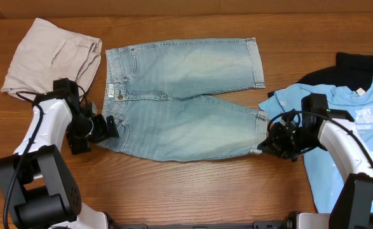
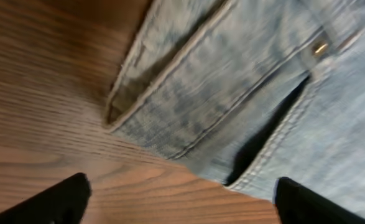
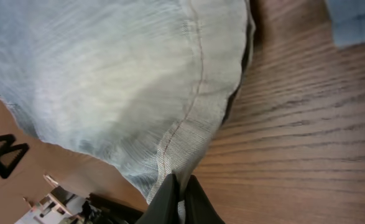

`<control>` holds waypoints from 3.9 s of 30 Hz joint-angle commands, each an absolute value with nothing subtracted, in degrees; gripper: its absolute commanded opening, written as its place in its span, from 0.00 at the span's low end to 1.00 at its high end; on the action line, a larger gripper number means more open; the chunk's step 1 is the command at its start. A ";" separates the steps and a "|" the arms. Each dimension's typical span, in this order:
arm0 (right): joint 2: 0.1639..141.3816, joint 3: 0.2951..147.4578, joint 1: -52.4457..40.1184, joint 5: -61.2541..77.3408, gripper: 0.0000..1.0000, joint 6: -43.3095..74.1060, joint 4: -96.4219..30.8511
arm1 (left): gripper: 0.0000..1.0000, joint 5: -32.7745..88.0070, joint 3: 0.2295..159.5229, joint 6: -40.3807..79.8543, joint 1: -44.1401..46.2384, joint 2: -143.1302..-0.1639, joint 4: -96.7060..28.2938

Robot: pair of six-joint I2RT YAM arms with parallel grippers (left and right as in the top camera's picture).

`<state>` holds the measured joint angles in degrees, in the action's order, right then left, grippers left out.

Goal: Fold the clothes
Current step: 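Grasp the near edge of the shorts with both grippers and fold it away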

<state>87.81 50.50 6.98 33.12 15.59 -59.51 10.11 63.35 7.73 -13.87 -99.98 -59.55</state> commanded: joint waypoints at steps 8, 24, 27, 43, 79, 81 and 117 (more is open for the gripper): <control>87.79 53.45 6.76 33.58 0.04 14.55 -59.55 | 0.84 1.15 56.58 10.66 -13.65 -99.55 -50.35; 87.79 53.45 6.76 33.56 0.04 14.48 -59.96 | 0.53 0.97 51.83 14.41 -13.65 -99.63 -43.18; 87.79 53.52 6.76 33.19 0.04 13.43 -60.07 | 0.60 -0.93 51.24 14.92 -13.93 -99.63 -44.66; 87.74 53.76 6.76 33.10 0.04 13.26 -60.66 | 0.63 12.99 55.31 12.58 -21.54 -95.44 -45.52; 83.22 59.72 6.76 26.68 0.04 11.70 -69.47 | 0.04 11.05 52.73 9.45 -28.38 -94.43 -50.76; 81.28 62.50 6.76 26.39 0.04 11.75 -71.94 | 0.04 11.62 57.47 9.43 -30.30 -94.32 -56.23; 96.79 71.92 5.63 27.07 0.04 28.82 -28.47 | 0.04 12.71 74.74 11.16 -14.76 -92.90 -37.41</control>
<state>95.09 70.19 5.13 29.34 26.98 -31.29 16.16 73.45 10.59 -16.36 -93.51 -38.96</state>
